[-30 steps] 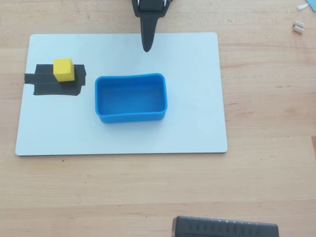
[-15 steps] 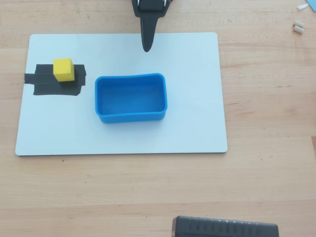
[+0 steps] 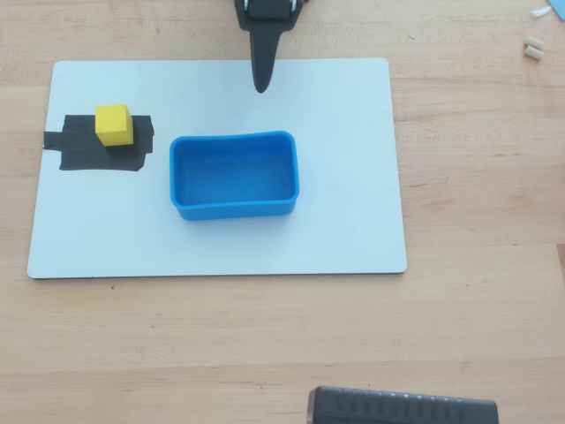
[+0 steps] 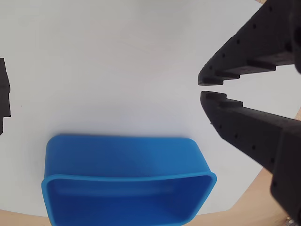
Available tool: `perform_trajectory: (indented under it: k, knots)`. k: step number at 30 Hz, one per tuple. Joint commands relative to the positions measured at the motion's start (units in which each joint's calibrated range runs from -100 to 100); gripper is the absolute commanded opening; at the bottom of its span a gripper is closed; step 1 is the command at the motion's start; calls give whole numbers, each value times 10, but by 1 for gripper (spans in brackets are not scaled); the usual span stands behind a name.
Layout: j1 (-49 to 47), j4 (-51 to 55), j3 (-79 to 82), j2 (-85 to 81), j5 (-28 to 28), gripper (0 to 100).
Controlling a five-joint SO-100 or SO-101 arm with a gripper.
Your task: Pick up yellow cube and drop it in the blue rectangular bin
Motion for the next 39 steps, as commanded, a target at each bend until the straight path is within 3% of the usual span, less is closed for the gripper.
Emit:
perform_trajectory:
  k: [1,10,30,39]
  knots:
    - [17,3,-86,19,8,0]
    - [66,15,-290,287,22,0]
    - [225,49,-503,537,163,0]
    - [277,44,-643,693,188,0]
